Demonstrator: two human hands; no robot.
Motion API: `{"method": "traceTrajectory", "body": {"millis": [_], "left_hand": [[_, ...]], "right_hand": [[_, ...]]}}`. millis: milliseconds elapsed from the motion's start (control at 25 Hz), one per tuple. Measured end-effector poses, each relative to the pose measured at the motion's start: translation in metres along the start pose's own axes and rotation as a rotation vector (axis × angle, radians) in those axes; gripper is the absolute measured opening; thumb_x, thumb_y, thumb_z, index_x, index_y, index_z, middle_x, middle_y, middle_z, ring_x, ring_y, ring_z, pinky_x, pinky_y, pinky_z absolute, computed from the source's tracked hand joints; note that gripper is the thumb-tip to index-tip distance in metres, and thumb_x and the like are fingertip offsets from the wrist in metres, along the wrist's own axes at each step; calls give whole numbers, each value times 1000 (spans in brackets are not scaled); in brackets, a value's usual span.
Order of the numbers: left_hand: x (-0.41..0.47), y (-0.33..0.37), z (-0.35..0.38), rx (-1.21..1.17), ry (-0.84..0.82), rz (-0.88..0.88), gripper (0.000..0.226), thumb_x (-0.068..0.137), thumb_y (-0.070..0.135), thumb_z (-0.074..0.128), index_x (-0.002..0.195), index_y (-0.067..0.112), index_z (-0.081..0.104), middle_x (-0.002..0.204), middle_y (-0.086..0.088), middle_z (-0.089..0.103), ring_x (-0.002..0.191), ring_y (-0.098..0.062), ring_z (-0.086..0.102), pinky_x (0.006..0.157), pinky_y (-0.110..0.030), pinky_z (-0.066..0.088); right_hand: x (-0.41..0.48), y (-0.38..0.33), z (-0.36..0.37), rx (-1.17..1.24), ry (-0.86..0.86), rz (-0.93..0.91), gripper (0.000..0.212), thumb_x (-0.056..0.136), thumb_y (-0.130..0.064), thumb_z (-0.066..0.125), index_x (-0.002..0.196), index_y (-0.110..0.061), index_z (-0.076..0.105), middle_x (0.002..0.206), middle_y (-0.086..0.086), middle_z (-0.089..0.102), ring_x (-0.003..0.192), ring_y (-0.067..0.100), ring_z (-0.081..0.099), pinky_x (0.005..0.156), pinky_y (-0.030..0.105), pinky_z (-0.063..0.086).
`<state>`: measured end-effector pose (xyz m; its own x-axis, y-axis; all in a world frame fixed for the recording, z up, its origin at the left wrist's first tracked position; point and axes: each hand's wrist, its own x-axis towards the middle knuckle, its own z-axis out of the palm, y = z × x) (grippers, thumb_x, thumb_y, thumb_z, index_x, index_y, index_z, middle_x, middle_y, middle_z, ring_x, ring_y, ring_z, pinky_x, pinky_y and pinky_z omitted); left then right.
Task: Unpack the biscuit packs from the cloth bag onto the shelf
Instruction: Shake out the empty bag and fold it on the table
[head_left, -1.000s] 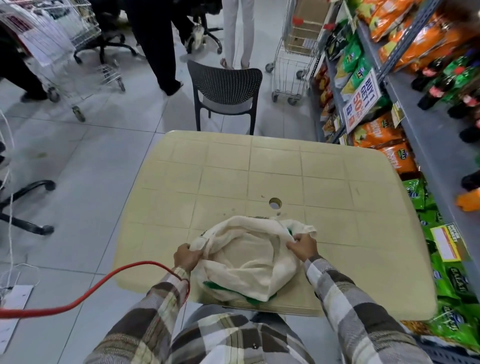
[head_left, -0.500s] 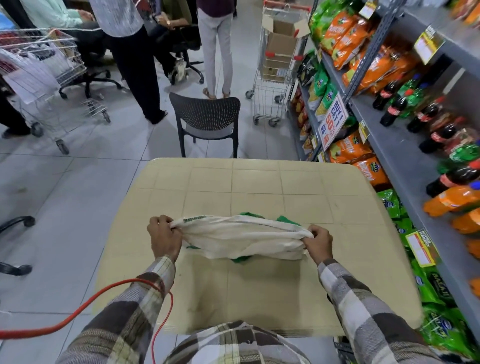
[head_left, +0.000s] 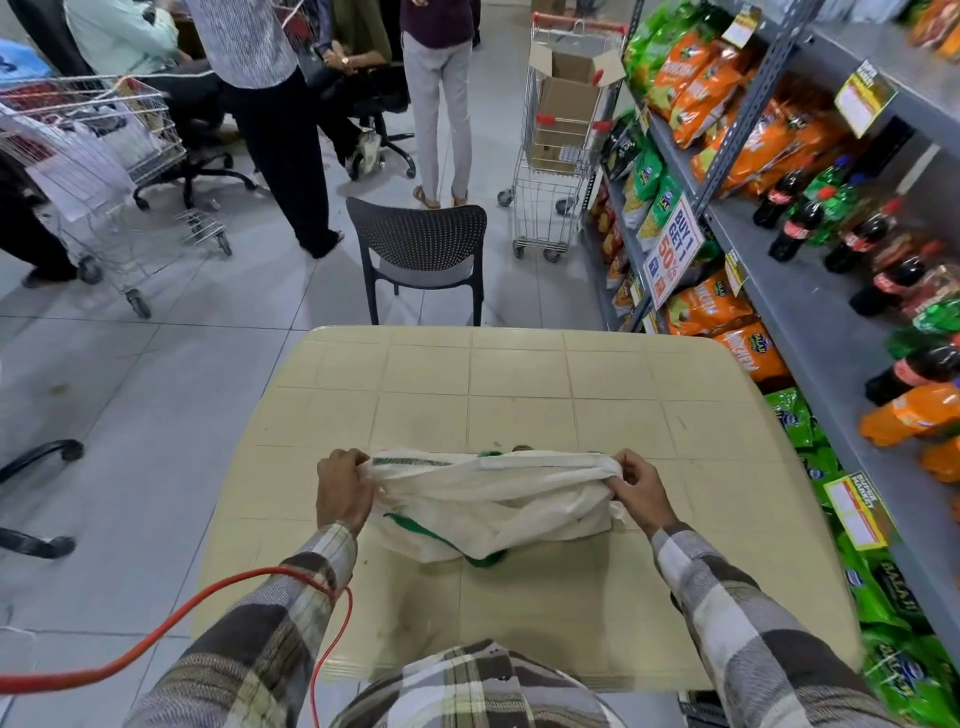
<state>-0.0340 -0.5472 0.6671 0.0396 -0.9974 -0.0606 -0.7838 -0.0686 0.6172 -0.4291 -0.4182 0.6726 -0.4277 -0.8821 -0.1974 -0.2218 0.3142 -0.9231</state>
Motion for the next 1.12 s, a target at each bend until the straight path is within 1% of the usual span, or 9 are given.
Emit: {"method": "traceTrajectory", "body": {"millis": [80, 160, 280, 440, 600, 720, 880, 960, 1120], "left_hand": [[-1, 0, 0, 12, -36, -19, 25, 78, -10, 50, 82, 9, 66, 91, -12, 62, 92, -32, 52, 76, -39, 45], [-4, 2, -2, -22, -96, -34, 29, 68, -14, 48, 63, 15, 51, 69, -7, 56, 73, -29, 50, 58, -35, 37], [-8, 5, -3, -85, -164, -47, 31, 68, -15, 44, 57, 14, 40, 58, -4, 46, 62, -24, 43, 50, -32, 29], [-10, -1, -3, -106, -246, -24, 18, 75, 10, 52, 59, 14, 46, 59, -4, 49, 60, -23, 44, 52, -30, 33], [-9, -13, -9, 6, -350, 70, 37, 78, 48, 65, 73, 17, 45, 66, 0, 56, 62, -22, 51, 55, -31, 37], [-2, -27, -14, 105, -378, 105, 38, 79, 48, 74, 82, 18, 52, 74, -2, 64, 69, -26, 60, 57, -34, 47], [24, 3, -25, 239, -258, 122, 22, 94, 41, 55, 97, 21, 60, 89, -11, 69, 86, -37, 65, 72, -43, 55], [50, 44, -39, 132, -135, 58, 31, 98, 37, 49, 119, 17, 60, 102, -18, 68, 95, -40, 64, 78, -42, 53], [111, 127, -84, -212, 129, 53, 21, 100, 24, 48, 97, 8, 61, 92, -13, 58, 87, -28, 55, 75, -31, 36]], "right_hand": [[2, 0, 5, 48, 20, 37, 12, 74, -15, 62, 72, -15, 49, 69, -3, 48, 68, 14, 41, 61, 27, 35], [2, 2, 11, 65, 40, 64, 12, 79, -11, 57, 74, -16, 47, 70, -1, 47, 69, 15, 41, 60, 28, 36], [-1, 4, 21, -40, 113, 50, 9, 86, -10, 51, 81, -11, 45, 71, -1, 47, 66, 14, 42, 61, 30, 36], [-4, 6, 19, -229, 123, 25, 24, 86, -5, 63, 79, -16, 44, 68, -2, 48, 62, 13, 41, 56, 23, 34], [-1, 3, -4, -392, -63, -29, 36, 73, -7, 74, 69, -30, 47, 63, -9, 49, 58, 10, 38, 53, 20, 32], [5, -5, -22, -489, -162, -13, 26, 71, -9, 72, 70, -29, 55, 65, -8, 56, 57, 13, 46, 48, 22, 42], [38, -43, -20, -657, -76, 167, 11, 79, -10, 67, 80, -18, 59, 74, 8, 65, 52, 25, 63, 45, 29, 53], [71, -80, -10, -524, 52, 203, 6, 84, -7, 66, 87, -11, 63, 84, 14, 67, 54, 28, 67, 42, 29, 56], [136, -163, -4, 131, 65, 259, 24, 91, 5, 60, 113, -6, 61, 110, 19, 58, 81, 28, 64, 45, 25, 57]]}}
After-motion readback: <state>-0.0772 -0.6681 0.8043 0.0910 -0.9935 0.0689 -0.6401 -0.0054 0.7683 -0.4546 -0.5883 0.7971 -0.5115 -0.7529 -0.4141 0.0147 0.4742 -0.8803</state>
